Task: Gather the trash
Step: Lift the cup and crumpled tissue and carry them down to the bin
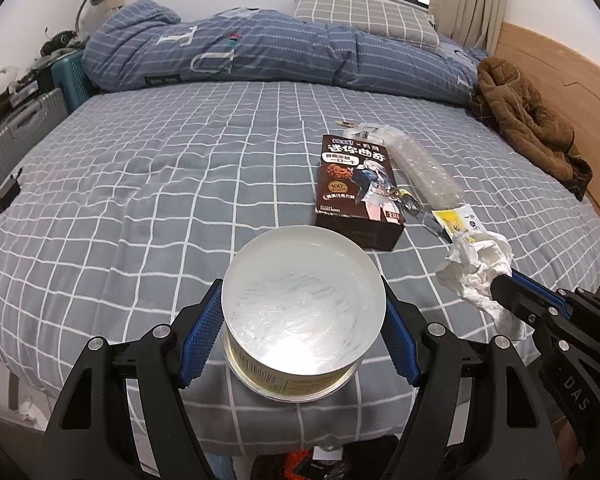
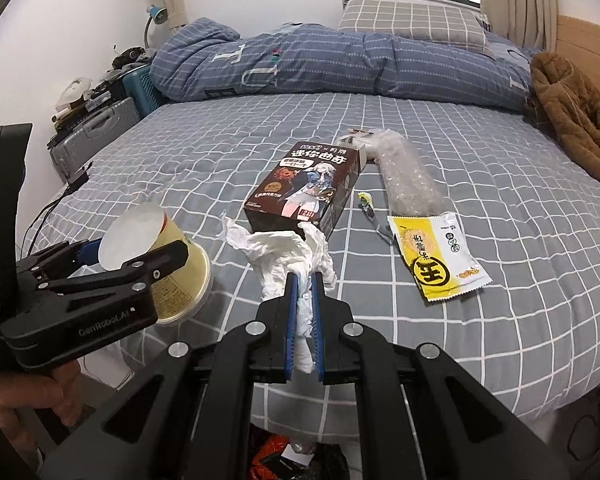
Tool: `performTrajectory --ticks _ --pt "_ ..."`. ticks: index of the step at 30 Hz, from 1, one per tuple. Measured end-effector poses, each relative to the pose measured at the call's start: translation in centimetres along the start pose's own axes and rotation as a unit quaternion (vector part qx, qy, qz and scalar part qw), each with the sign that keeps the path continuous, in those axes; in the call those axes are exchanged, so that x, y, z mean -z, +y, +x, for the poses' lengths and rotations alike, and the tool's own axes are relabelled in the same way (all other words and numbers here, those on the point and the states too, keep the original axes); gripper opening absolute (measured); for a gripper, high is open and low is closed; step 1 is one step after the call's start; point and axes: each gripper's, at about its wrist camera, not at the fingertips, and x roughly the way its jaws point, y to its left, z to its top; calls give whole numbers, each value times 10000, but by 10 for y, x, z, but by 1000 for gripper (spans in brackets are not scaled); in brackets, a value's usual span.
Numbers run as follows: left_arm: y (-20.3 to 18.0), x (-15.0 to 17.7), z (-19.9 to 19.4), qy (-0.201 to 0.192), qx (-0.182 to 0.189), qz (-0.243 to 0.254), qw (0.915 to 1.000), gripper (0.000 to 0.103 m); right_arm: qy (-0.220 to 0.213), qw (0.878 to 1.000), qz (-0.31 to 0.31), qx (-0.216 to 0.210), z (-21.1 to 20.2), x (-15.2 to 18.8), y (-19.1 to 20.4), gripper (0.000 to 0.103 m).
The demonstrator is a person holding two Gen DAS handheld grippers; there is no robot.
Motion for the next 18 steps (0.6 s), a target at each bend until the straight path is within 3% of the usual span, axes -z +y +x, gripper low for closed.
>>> performTrajectory --ticks 18 --pt "6 43 -27 76 -12 -121 9999 71 123 9998 113 -71 -16 28 3 7"
